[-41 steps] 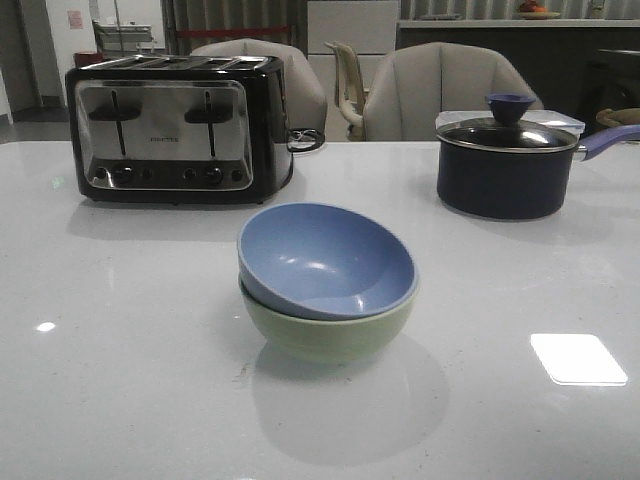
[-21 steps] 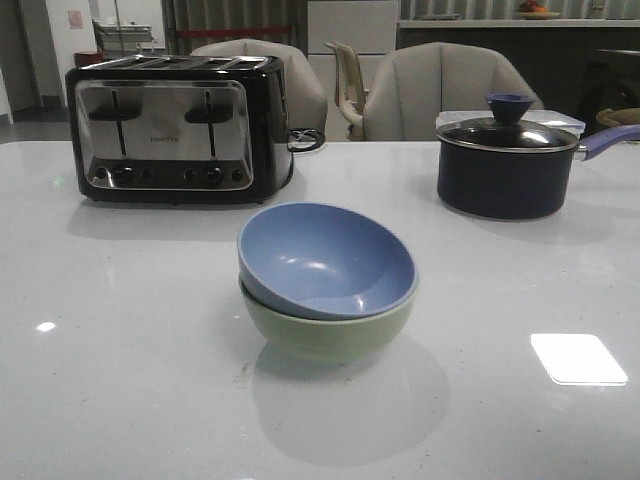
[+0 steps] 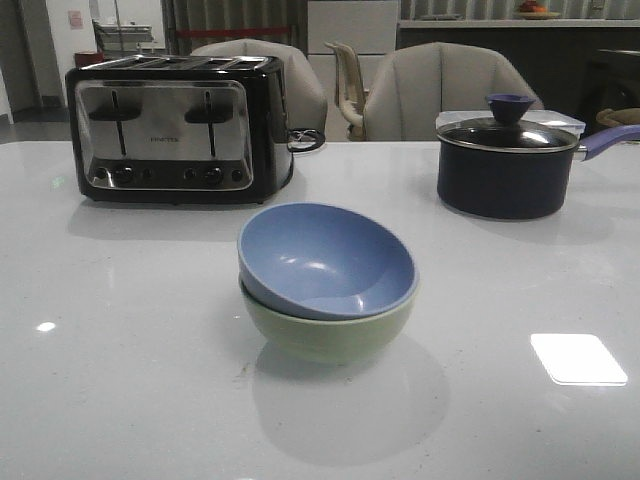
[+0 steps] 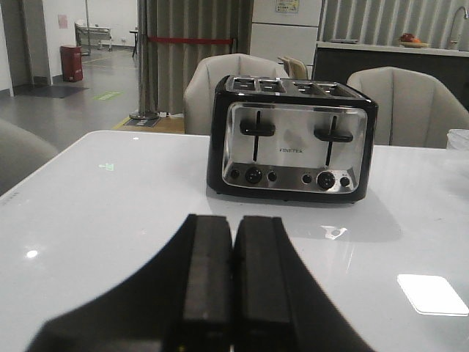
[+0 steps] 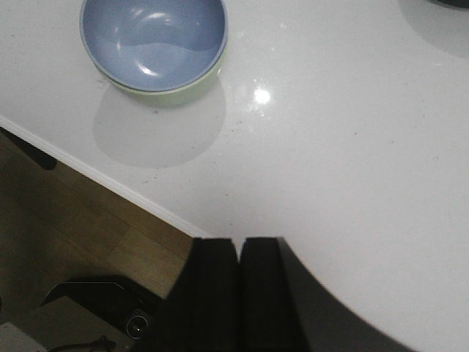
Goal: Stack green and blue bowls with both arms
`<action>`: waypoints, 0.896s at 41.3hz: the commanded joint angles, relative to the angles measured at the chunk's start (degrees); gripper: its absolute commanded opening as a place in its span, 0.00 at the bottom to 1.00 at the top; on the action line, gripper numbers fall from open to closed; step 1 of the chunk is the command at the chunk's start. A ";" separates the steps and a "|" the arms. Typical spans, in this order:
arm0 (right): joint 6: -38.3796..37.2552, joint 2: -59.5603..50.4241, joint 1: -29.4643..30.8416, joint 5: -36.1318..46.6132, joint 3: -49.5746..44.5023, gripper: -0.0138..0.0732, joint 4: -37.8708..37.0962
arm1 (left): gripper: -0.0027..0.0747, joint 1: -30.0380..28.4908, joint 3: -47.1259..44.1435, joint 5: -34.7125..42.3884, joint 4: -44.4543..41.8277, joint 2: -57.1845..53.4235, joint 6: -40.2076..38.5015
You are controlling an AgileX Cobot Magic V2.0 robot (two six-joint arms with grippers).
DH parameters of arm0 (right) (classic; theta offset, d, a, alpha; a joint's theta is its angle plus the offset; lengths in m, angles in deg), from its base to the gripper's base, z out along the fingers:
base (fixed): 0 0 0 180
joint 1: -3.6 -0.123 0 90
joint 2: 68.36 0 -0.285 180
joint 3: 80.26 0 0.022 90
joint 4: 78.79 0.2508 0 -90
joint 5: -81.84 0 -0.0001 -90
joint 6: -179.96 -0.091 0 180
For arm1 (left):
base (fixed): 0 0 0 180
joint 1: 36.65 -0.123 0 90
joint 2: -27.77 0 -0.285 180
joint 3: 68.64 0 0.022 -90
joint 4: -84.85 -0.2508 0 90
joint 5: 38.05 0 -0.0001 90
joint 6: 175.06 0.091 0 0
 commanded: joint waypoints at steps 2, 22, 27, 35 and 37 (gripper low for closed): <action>0.39 -2.31 1.21 4.15 0.16 0.20 -1.06 | 0.16 -0.10 -1.18 5.26 0.00 -1.23 -0.24; 0.40 -31.78 24.35 40.94 -29.59 0.20 -1.29 | 0.16 -0.10 -1.18 5.26 0.00 -1.23 -0.24; 0.40 -35.22 26.01 48.98 -36.57 0.20 -1.29 | 0.16 -0.10 -1.18 5.26 0.00 -1.23 -0.24; 0.40 -35.22 25.90 55.65 -39.94 0.20 -1.21 | 0.16 -0.10 -1.18 5.26 0.00 -1.23 -0.24; 0.40 -35.22 25.61 56.20 -39.94 0.20 -1.17 | 0.16 -0.10 -1.18 5.26 0.00 -1.23 -0.24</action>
